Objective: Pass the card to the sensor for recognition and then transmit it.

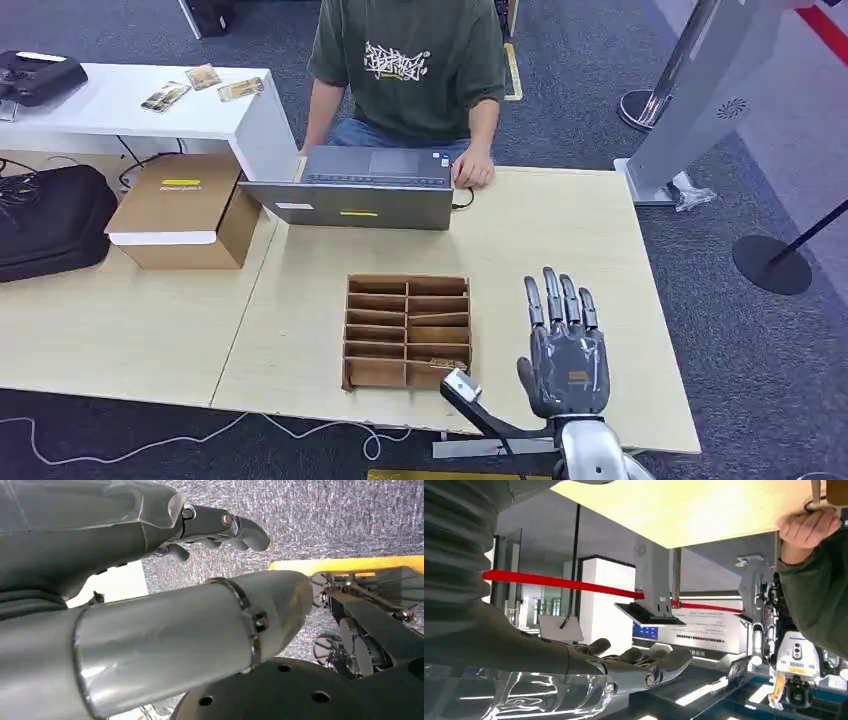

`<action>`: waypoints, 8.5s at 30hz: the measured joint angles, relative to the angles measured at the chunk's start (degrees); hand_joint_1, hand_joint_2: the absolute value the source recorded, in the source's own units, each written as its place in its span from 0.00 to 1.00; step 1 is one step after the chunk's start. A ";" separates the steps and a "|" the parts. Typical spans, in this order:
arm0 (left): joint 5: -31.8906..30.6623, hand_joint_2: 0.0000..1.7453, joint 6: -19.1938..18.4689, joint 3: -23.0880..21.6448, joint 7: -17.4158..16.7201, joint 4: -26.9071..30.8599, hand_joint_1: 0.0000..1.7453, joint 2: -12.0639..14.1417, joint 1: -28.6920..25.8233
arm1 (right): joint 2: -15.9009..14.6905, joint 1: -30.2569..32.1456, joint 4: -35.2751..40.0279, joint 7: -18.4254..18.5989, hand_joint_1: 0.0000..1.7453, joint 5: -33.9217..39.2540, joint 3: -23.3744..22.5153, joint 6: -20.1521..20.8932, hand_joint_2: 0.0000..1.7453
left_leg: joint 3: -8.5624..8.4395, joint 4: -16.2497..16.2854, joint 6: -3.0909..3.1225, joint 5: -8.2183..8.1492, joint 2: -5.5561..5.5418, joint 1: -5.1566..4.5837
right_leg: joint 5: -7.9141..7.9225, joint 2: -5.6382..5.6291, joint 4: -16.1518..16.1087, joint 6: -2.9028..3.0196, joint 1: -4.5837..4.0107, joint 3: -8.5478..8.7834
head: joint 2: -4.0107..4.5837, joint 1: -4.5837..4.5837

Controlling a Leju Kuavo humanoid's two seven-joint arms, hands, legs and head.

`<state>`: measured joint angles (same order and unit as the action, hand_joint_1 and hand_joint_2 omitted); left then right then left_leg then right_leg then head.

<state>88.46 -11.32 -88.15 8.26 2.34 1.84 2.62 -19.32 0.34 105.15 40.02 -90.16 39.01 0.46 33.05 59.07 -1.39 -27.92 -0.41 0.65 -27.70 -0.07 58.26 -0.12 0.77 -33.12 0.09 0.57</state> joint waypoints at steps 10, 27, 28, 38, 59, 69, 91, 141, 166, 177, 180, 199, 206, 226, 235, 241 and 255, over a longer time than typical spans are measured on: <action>0.39 0.00 0.96 0.00 0.00 -0.13 0.00 -0.52 0.03 | 0.72 3.63 2.73 0.00 0.00 0.00 0.00 3.47 1.00 | -0.01 0.00 0.01 -0.01 0.01 0.00 | 0.00 0.00 0.00 0.00 0.00 0.00 | -0.02 0.00; 1.53 0.00 1.57 0.22 -0.22 -0.15 0.00 -1.18 0.03 | 7.59 8.13 1.09 -4.17 0.00 0.02 0.50 4.81 1.00 | -0.01 -0.01 0.03 -0.02 0.02 0.00 | -0.01 0.00 0.00 0.01 0.00 0.00 | -0.02 0.00; 1.53 0.00 1.57 0.33 -0.26 -0.15 0.00 -1.20 0.03 | 8.08 8.27 0.85 -4.72 0.00 0.02 0.31 4.96 1.00 | -0.01 -0.01 0.03 -0.02 0.02 0.00 | -0.01 -0.01 0.00 0.01 0.00 -0.01 | 0.00 0.00; 1.53 0.00 1.77 0.96 -0.96 -0.17 0.00 -1.27 0.15 | 12.46 9.74 -1.20 -8.52 0.00 0.02 -3.26 5.72 1.00 | -0.01 -0.01 0.03 -0.02 0.02 0.00 | -0.01 -0.01 0.00 0.01 0.00 0.00 | 0.00 0.00; 1.53 0.00 2.01 1.09 -2.08 -0.50 0.00 -1.27 0.57 | 18.59 9.08 -5.18 -14.53 0.00 0.20 -8.10 4.97 1.00 | -0.01 -0.01 0.03 -0.02 0.02 0.01 | -0.01 -0.01 0.01 0.01 0.00 0.00 | -0.02 0.00; 1.53 0.00 2.36 1.07 -2.23 -0.50 0.00 -1.33 0.87 | 24.68 6.65 -10.63 -19.74 0.00 0.09 -14.25 -3.54 1.00 | -0.01 -0.01 0.03 -0.02 0.02 0.01 | -0.01 -0.01 0.01 0.01 0.00 0.00 | -0.02 0.00; 1.53 0.00 1.55 1.07 -2.75 -0.52 0.00 -1.33 1.23 | 28.09 5.00 -16.61 -21.75 0.00 0.04 -17.00 -4.20 1.00 | -0.01 -0.01 0.03 -0.02 0.03 0.01 | -0.01 -0.01 0.00 0.01 0.00 0.00 | -0.02 0.00; 1.53 0.00 1.55 2.62 -4.11 -0.57 0.00 -1.20 1.43 | 23.61 0.72 -25.42 -23.23 0.31 4.15 -6.08 0.48 1.00 | 0.00 -0.01 0.03 -0.02 0.03 0.01 | -0.01 -0.01 0.01 0.01 0.00 0.00 | -0.02 -0.02; 1.53 0.00 1.53 2.82 -4.04 -0.57 0.00 -1.22 1.46 | 24.20 -0.20 -26.51 -25.03 0.44 0.99 -6.08 -1.27 1.00 | 0.00 -0.01 0.03 -0.02 0.03 0.01 | -0.01 -0.01 0.01 0.01 0.00 0.00 | -0.02 -0.02; 1.53 0.00 1.44 2.89 -3.96 -0.57 0.00 -1.25 1.44 | 23.71 1.16 -21.24 -22.80 1.00 0.02 -6.08 2.29 1.00 | -0.01 0.00 0.03 -0.02 0.03 0.01 | -0.01 -0.01 0.00 0.01 0.00 -0.01 | 0.00 -0.02; 1.53 0.00 1.44 2.89 -3.87 -0.57 0.00 -1.25 1.44 | 23.43 1.64 -20.09 -22.78 0.99 0.02 -6.05 2.40 1.00 | -0.01 -0.01 0.03 -0.02 0.03 0.01 | -0.01 -0.02 0.00 0.01 0.00 -0.01 | -0.02 -0.02; 1.53 0.00 1.55 3.36 -3.87 -0.57 0.00 -1.29 1.44 | 23.26 2.13 -18.60 -24.24 0.81 0.22 -6.03 2.34 1.00 | -0.01 -0.01 0.03 -0.02 0.03 0.01 | -0.01 -0.02 0.00 0.01 0.00 -0.01 | -0.02 -0.02; 1.53 0.00 1.57 3.93 -3.87 -0.57 0.00 -1.29 1.44 | 23.26 2.13 -18.58 -25.09 0.93 1.01 -6.03 1.96 1.00 | -0.01 -0.01 0.03 -0.02 0.03 0.01 | -0.01 -0.02 0.00 0.01 0.00 -0.01 | 0.00 -0.02; 1.53 0.00 1.57 4.85 -3.06 -0.59 0.00 -1.64 1.28 | 23.93 3.14 -12.46 -26.56 1.00 0.02 -7.72 -8.48 1.00 | 0.00 -0.01 0.03 -0.02 0.03 0.00 | -0.01 -0.01 0.00 0.01 0.00 -0.01 | -0.02 -0.02; 1.53 0.00 1.49 5.68 -3.06 -0.59 0.00 -1.66 1.18 | 24.48 4.10 -11.74 -30.14 1.00 7.84 -8.98 -12.73 1.00 | 0.00 -0.01 0.03 -0.02 0.03 0.01 | -0.01 -0.01 0.00 0.01 0.00 -0.01 | -0.02 0.00; 1.53 0.00 1.70 5.68 -3.15 -0.59 0.00 -1.81 1.15 | 27.52 5.33 -10.80 -37.05 1.00 33.89 -13.66 -17.66 1.00 | 0.00 -0.01 0.03 -0.02 0.03 0.01 | -0.01 -0.01 0.00 0.01 0.00 -0.01 | -0.02 -0.02; 1.20 0.00 1.60 5.62 -3.54 -0.59 0.00 -1.55 1.03 | 31.39 9.37 -7.93 -42.14 1.00 60.48 -26.97 -19.39 1.00 | 0.01 0.00 0.04 -0.03 0.02 0.00 | -0.01 -0.01 -0.01 0.01 0.00 -0.02 | 0.00 0.00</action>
<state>89.66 -9.73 -82.53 4.72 1.75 0.28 3.66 12.07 9.71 97.22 -2.12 -29.68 12.04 -18.93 33.06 59.06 -1.35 -27.96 -0.39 0.65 -27.72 -0.07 58.25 -0.11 0.77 -33.13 0.09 0.57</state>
